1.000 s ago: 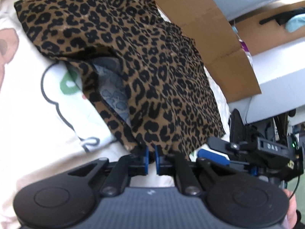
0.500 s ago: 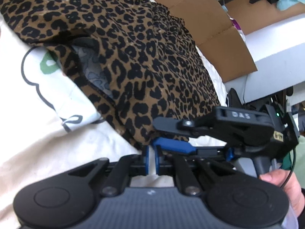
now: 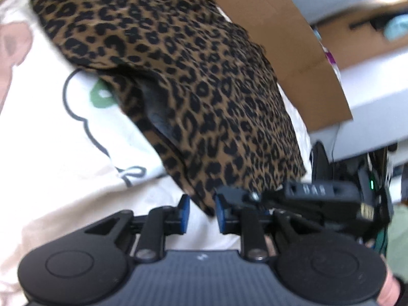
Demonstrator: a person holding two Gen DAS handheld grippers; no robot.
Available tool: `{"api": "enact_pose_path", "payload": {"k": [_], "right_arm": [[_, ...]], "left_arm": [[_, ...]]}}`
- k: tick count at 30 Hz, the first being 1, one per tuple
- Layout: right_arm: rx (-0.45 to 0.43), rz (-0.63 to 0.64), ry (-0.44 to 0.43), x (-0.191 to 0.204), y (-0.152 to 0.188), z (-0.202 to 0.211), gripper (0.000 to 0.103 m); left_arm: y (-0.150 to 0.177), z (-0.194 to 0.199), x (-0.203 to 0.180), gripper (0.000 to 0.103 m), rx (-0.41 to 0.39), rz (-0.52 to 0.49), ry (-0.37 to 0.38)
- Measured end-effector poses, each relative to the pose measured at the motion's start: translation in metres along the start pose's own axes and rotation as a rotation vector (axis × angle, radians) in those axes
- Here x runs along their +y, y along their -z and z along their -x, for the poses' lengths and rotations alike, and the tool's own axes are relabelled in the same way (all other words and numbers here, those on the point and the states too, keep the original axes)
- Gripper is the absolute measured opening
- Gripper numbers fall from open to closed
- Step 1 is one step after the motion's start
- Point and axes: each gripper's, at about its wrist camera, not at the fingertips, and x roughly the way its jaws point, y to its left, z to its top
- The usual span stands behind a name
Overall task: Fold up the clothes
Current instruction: 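Grasp the garment side with the right gripper next to the left gripper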
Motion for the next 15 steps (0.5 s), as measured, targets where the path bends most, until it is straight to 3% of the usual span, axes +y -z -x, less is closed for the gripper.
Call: {"api": "enact_pose_path", "payload": {"k": [11,13,15], "right_arm": [[0.006,-0.163,-0.102,-0.025,0.000,0.006,0.012],[0.002,-0.177,-0.110,-0.028,0.000,0.007,0.016],[-0.011,-0.189,-0.125,-0.029,0.000,0.009,0.028]], "left_arm": [[0.004,-0.023,-0.001,0.022,0.006,0.071,0.118],[0.005,-0.026,-0.002,0.022,0.008,0.074,0.125],[0.005,-0.028,-0.002,0.022,0.013,0.076,0.110]]}}
